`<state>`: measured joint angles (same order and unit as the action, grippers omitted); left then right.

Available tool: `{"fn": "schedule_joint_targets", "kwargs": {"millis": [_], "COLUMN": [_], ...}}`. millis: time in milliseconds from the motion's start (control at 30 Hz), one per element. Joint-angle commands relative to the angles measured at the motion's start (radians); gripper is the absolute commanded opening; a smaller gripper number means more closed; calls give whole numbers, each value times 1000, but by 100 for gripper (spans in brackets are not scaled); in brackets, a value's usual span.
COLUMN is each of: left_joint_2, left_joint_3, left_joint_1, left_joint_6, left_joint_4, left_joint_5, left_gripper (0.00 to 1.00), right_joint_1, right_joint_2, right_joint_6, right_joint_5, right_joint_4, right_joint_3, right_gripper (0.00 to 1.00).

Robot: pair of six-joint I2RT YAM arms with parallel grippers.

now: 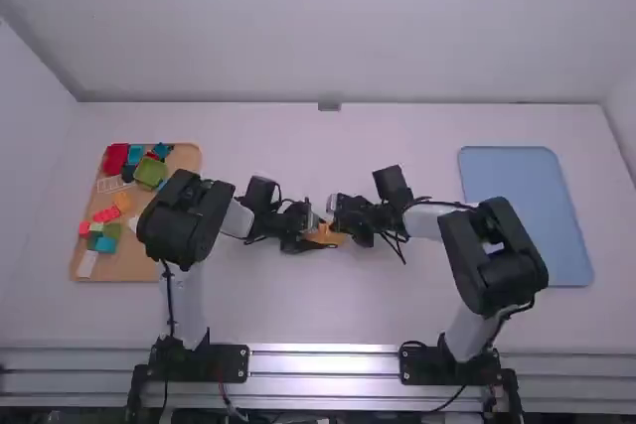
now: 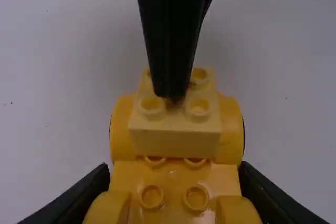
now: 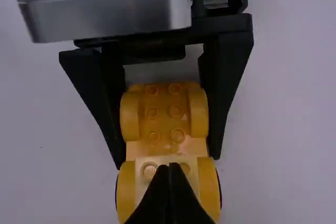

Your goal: Assemble lego blocks to make yellow taxi

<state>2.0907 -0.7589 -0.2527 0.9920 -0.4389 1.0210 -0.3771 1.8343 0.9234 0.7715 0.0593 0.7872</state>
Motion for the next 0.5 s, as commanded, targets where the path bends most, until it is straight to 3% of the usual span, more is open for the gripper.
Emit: {"fn": "schedule_joint_targets", "kwargs": {"millis": [0,267,467], "left_joint_2": [26,26,26], "left_joint_3": [18,18,17], "left_joint_1": [-2,-2,-2], "left_joint_6": [-20,-37,-35], "left_joint_4": [21,12,19], "left_joint_5": [-36,-36,-36], "left_gripper": [36,35,35], "right_joint_1": [-10,-70,-66], "right_joint_2": [37,37,37], "right_joint_6": [-6,-17,-49], "right_joint_5": [-35,-71,-139], "right_joint_4": [-14,23,-12], "right_joint_3": [-1,-1,-1], "right_gripper": [0,0,0]}}
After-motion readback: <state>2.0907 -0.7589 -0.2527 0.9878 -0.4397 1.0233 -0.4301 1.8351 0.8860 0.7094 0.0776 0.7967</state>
